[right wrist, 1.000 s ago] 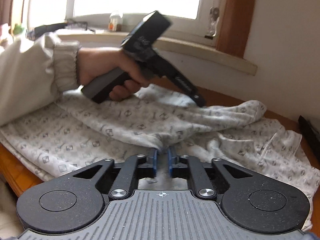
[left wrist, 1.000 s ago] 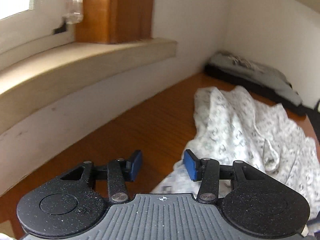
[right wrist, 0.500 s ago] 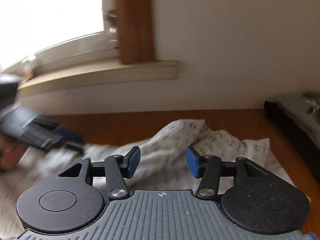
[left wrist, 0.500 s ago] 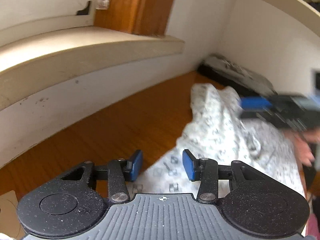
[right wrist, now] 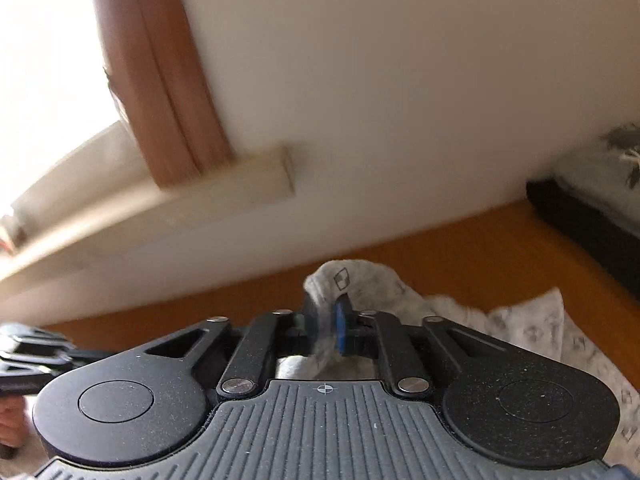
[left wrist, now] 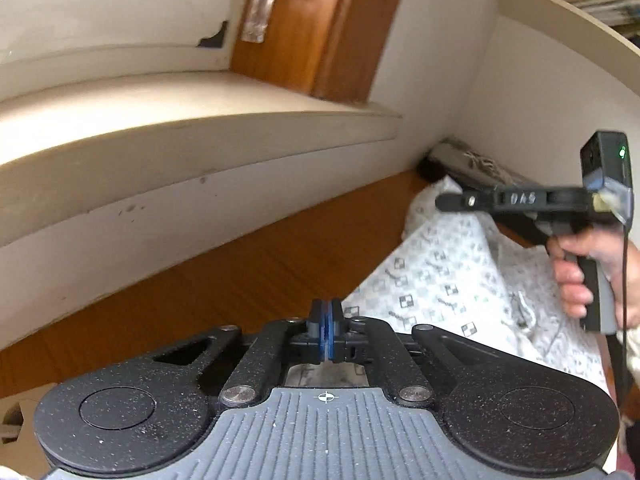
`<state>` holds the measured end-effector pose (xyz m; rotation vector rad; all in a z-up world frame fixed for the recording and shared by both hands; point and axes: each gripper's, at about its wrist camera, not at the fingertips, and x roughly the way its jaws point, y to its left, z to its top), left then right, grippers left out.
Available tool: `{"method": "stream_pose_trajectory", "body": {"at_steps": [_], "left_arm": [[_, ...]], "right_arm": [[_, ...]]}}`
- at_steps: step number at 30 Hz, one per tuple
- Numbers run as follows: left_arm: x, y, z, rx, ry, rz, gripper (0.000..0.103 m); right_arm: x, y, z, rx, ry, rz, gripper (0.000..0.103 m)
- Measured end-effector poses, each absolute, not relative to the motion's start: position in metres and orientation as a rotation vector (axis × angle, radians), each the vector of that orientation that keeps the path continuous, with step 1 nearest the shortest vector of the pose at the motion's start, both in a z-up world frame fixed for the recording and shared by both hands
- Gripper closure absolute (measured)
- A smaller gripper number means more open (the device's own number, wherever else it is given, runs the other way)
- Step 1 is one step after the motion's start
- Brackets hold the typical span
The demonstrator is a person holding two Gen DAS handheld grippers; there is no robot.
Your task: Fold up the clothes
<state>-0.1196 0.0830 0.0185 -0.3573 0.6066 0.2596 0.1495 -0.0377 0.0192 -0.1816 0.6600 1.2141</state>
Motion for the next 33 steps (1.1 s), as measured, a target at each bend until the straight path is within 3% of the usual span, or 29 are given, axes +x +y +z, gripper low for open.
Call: {"method": "stream_pose_trajectory", "body": {"at_steps": [4,9,19,26,27,28,29,33], "left_arm": [[-0.119,0.077,0.028,-0.335,0.601,0.271,0.086],[-0.113,0.024,0.058,-0.218,0.603,0.160,0.086],[-0.125,-0.082,0.055,-0.069,0.672,0.055,0.083],[-0.124,-0.101,0.035,-0.032,0.733,0.099,0.079],[-0.123,-0.101,0.034,-0.030,0.733,0.097,0.081],[-0.123,-0.102,0.034,-0.027,0.732,0.095,0.095],[-0.124,-0.101,0.035,-0.033,0.730,0.093,0.101],[-0.128,-0.098,0.037,-0.061,0.720,0.083,0.101]], "right_arm": [[0.149,-0.038,0.013,-0.198,0.666,1.207,0.073],[0.158,-0.035,0.000,-0.222,0.728,1.212,0.065],[0.164,-0.045,-0.014,-0.207,0.658,1.275,0.065],[0.153,-0.039,-0.015,-0.302,0.609,1.251,0.065],[0.152,-0.037,-0.014,-0.316,0.605,1.247,0.070],[0.152,-0.036,-0.013,-0.324,0.604,1.244,0.079],[0.152,-0.034,-0.012,-0.330,0.594,1.243,0.093],[0.149,-0.031,0.002,-0.282,0.516,1.245,0.093]]}}
